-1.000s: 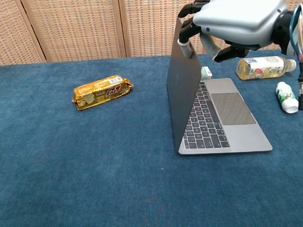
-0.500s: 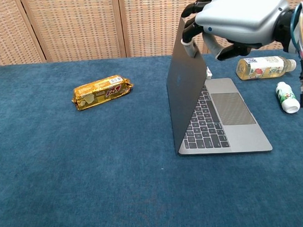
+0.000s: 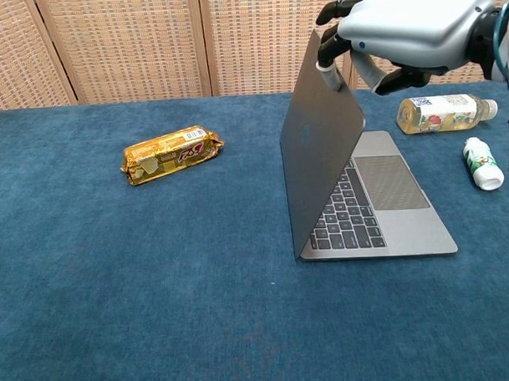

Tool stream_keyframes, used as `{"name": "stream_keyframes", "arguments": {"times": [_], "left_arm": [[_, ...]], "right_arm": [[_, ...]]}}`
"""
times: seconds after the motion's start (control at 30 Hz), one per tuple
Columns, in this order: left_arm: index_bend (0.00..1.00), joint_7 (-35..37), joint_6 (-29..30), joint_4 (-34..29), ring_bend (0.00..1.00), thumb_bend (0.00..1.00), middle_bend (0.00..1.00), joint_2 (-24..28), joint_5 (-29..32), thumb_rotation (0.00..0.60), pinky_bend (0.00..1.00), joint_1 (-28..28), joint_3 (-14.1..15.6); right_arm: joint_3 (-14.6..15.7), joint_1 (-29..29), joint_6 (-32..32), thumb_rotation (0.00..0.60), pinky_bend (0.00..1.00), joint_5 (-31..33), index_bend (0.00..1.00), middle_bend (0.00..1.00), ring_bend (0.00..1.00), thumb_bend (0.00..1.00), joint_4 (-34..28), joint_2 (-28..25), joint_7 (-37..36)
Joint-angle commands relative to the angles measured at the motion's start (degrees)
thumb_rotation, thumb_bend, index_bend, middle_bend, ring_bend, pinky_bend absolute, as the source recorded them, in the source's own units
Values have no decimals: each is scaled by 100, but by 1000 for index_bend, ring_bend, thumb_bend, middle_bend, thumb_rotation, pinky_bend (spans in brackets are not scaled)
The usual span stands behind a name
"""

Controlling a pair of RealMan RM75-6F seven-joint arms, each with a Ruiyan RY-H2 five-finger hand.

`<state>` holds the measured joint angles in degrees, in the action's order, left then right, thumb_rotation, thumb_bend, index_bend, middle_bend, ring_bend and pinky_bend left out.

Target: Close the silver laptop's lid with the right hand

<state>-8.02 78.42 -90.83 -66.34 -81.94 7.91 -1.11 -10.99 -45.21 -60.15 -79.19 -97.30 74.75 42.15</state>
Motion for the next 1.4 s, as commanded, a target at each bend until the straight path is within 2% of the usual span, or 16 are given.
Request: {"name": "stream_keyframes", "arguments": {"times": [0.03,0.73,1.4], "left_arm": [[0,-7,-1,-1,0,49,0,0,-1,600,0,0,3],[0,-22,12,-13,0,49,0,0,-18,600,0,-3,13],[0,-29,12,-12,0,49,0,-2,-45,600,0,0,26]], "right_arm": [[-3,-2,-9,600,81,31,424,344,102,1000,-5,-27,46],[55,-8,-8,600,81,240,426,345,102,1000,2,-175,252],[213,9,-78,600,81,283,429,347,103,1000,174,-18,544]]}}
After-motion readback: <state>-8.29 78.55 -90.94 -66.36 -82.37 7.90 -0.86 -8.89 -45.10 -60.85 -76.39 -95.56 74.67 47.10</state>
